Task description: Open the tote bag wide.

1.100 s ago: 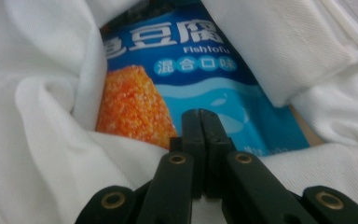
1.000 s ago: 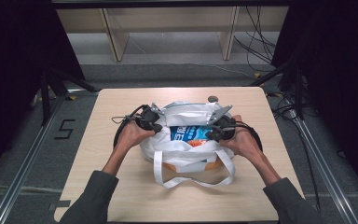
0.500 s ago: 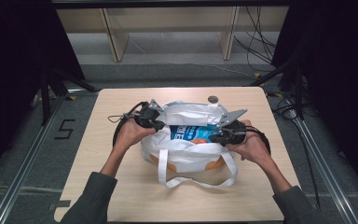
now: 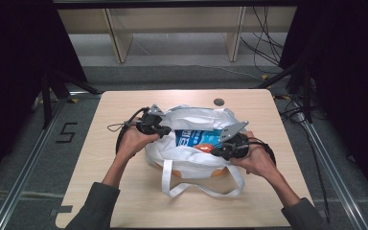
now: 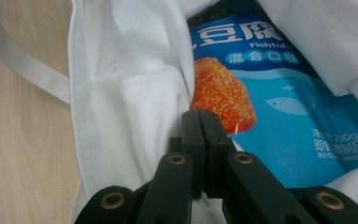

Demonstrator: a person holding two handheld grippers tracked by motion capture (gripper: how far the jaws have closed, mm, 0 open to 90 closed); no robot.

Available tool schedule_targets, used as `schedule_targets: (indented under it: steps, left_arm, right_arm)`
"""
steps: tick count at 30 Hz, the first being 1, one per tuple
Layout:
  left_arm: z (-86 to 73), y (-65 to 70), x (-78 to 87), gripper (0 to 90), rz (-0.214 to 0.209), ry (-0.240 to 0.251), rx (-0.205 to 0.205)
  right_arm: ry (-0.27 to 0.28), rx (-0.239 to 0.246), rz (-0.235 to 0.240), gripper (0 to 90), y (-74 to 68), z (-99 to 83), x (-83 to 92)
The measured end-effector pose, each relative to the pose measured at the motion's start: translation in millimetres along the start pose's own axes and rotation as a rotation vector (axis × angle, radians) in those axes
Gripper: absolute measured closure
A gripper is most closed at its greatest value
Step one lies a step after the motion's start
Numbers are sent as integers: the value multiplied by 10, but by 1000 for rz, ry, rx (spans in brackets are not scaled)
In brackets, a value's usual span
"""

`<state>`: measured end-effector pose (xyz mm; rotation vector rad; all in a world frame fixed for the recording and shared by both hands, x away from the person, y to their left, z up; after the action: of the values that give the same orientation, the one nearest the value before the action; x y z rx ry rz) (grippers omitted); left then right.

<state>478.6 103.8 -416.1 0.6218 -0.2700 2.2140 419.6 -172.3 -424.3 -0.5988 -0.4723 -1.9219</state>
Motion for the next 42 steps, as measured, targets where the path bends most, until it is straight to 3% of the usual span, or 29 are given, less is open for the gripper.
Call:
schedule_targets:
  steps: [3, 6, 8, 10, 13, 18, 19, 20, 21, 26, 30, 31, 32, 33, 35, 39, 40, 41, 42]
  left_arm:
    - [-2, -10, 46, 856, -7, 44, 33]
    - [1, -31, 117, 852, -9, 99, 62]
    - [12, -31, 169, 846, -6, 134, 87]
    - [44, 4, 229, 846, -27, 178, 111]
    - [107, 73, 320, 838, -30, 207, 94]
    - [147, 173, 462, 825, -30, 230, 68]
    - [144, 185, 494, 825, -32, 237, 64]
    - [140, 194, 533, 825, -30, 239, 62]
    - [131, 206, 567, 824, -21, 246, 64]
    - [38, 225, 696, 812, -16, 274, 75]
    - [-59, 219, 792, 765, 3, 287, 100]
    - [-86, 219, 812, 739, 11, 291, 108]
    - [-116, 213, 832, 736, 8, 294, 110]
    - [-146, 212, 851, 726, 10, 296, 116]
    - [-203, 199, 882, 696, 11, 299, 134]
    - [-314, 180, 926, 643, 23, 304, 160]
    - [-340, 177, 935, 623, 18, 304, 167]
    - [-361, 179, 941, 612, 20, 300, 169]
    - [-381, 186, 952, 580, 25, 299, 173]
  right_arm:
    - [32, -11, -12, 894, 13, 7, 39]
    - [121, -18, -49, 885, 61, 20, 135]
    - [208, -28, -92, 876, 106, 36, 250]
    - [230, -33, -113, 876, 122, 40, 293]
    - [274, -67, -129, 869, 134, 48, 396]
    - [339, -62, -174, 861, 212, 20, 529]
    - [340, -86, -182, 858, 210, 0, 560]
    - [351, -65, -193, 859, 241, -18, 584]
    - [337, -104, -193, 858, 225, -44, 617]
    - [362, -105, -223, 813, 284, -150, 705]
    - [371, -160, -250, 698, 281, -217, 768]
    - [384, -143, -263, 657, 306, -229, 776]
    - [385, -166, -276, 634, 297, -239, 791]
    - [406, -154, -289, 622, 317, -246, 795]
    - [400, -150, -289, 584, 319, -260, 837]
    - [424, -177, -325, 492, 296, -272, 858]
    - [415, -150, -326, 481, 306, -279, 874]
    - [402, -179, -321, 465, 279, -286, 878]
    - [404, -170, -328, 446, 274, -302, 887]
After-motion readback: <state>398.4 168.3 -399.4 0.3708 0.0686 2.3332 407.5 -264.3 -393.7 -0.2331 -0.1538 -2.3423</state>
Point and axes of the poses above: each handheld gripper's, and its own axes: x roughly backward along the jaws, z roughly out of its top, y roughly to its right, the point moved 2 cm from there along -x, roughly forward along the jaws, and after that the axes turned 12 degrees about y, right-handed, at the moved point
